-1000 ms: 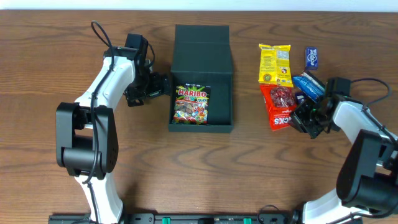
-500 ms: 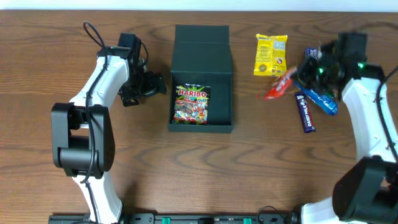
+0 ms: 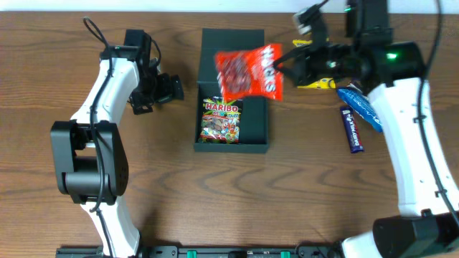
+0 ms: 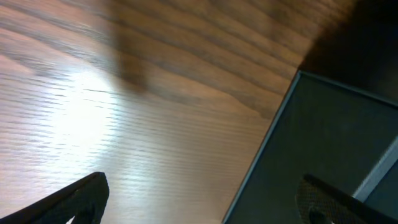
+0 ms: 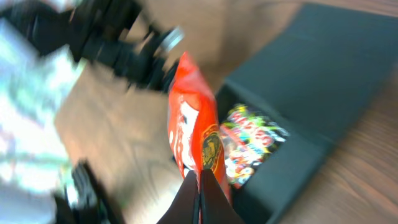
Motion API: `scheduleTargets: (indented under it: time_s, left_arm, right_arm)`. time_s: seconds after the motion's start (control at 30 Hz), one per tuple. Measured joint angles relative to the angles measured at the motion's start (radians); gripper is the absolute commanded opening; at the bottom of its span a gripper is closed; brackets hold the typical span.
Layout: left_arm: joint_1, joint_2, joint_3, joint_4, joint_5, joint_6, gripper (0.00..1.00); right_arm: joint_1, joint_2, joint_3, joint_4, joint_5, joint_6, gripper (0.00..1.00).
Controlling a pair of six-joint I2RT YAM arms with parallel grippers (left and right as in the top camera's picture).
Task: Pack container
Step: 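Carry the red Hacks bag over the box, then lower the Hacks bag into the box beside the Haribo bag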
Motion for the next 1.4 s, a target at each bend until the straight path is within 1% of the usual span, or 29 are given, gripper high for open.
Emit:
scheduleTargets:
  time_s: [0.17,0.3,0.5,0.6,0.8,1.0,1.13,1.27,1.4]
  left_arm:
    - [0.058,-0.002,0.081,-0.056,-0.023,0.047,0.98]
    - [0.164,-0.029,0.101,-0.055,-0.034,0.062,0.96]
    - [0.316,-0.099,0.102,-0.054,-0.032,0.065,0.96]
    - [0.345,-0.120,0.102,-0.054,-0.030,0.070,0.96]
    - [0.347,-0.124,0.102,-0.054,-0.016,0.084,0.95]
    - [0.347,-0.124,0.102,-0.054,-0.012,0.084,0.96]
    - [0.347,-0.124,0.102,-0.054,-0.012,0.084,0.95]
    - [0.347,-0.124,0.102,-0.054,-0.012,0.084,0.95]
    - [0.347,-0.124,0.102,-0.053,-0.012,0.084,0.95]
  right_arm:
    - [0.117,0.035,0.000,-0.032,-0.021,-0.163,0.01]
    - [0.166,0.098,0.001,-0.085,-0.025,-0.288,0.01]
    - [0.209,0.220,0.001,-0.100,-0.056,-0.405,0.01]
    - [0.221,0.273,0.002,-0.109,-0.100,-0.435,0.01]
    - [0.231,0.310,0.010,-0.109,-0.082,-0.458,0.01]
    - [0.231,0.329,0.049,-0.106,0.039,-0.457,0.01]
    - [0.229,0.333,0.127,-0.166,0.133,-0.458,0.01]
    - [0.218,0.333,0.213,-0.214,0.172,-0.465,0.01]
    - [0.204,0.333,0.243,-0.235,0.187,-0.475,0.01]
